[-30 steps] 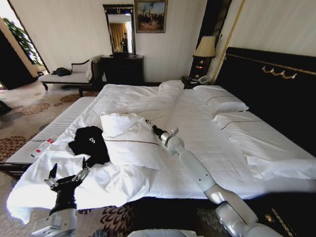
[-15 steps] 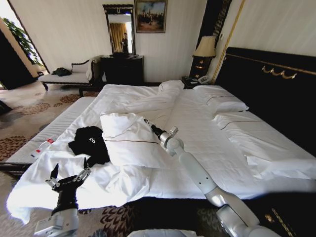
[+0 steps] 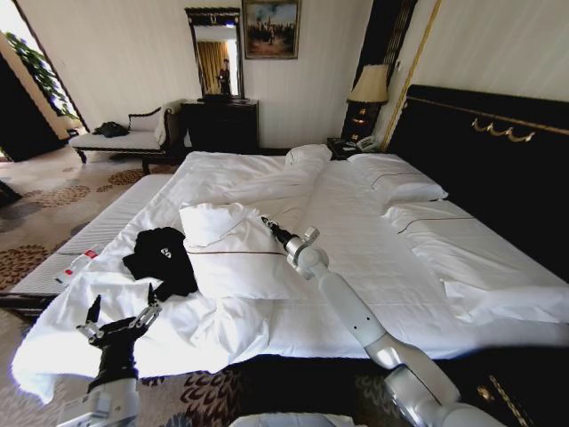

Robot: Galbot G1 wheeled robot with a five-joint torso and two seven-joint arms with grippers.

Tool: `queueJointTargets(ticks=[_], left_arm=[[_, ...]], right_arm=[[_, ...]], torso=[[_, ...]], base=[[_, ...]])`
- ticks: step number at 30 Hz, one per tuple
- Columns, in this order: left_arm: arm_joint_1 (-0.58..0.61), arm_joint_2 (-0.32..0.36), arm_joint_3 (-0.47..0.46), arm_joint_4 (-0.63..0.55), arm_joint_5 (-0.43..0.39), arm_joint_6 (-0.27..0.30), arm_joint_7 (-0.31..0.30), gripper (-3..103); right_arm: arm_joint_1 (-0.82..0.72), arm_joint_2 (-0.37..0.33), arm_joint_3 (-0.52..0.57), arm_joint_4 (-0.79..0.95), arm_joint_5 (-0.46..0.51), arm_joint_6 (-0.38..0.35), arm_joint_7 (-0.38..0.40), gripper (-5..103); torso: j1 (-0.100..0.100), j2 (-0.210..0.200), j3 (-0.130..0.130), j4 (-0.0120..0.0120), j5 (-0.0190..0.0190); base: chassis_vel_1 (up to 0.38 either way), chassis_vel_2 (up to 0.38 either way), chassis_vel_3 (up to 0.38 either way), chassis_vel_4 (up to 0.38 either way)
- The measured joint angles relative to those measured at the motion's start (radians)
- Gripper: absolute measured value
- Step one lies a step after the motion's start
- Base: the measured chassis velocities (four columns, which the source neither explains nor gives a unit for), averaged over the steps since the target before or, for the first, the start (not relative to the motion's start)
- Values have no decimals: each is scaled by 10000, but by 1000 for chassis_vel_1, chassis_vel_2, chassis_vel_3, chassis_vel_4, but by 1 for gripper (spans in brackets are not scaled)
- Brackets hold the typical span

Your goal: Fold the clothes on the bed.

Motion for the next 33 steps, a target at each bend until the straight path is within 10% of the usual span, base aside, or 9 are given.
queueJointTargets(ticks=[5, 22, 33], left_arm=[[-99, 45, -76, 103, -102, 22, -7, 100], [-281, 138, 94, 260, -146, 82, -8, 100], [-135, 138, 25, 70, -126, 69, -13, 100]], right_arm=[[13, 51, 83, -144, -195, 81, -193, 75], [-1362, -516, 783, 2543, 348, 580, -753, 10], [-1339, -535, 554, 2315, -158, 328, -418, 2]], torso=[[1, 0, 1, -2, 1], [-1, 0, 0, -2, 1], [0, 0, 0, -1, 2]], base=[[0, 0, 0, 0], [0, 0, 0, 0], [0, 0, 0, 0]])
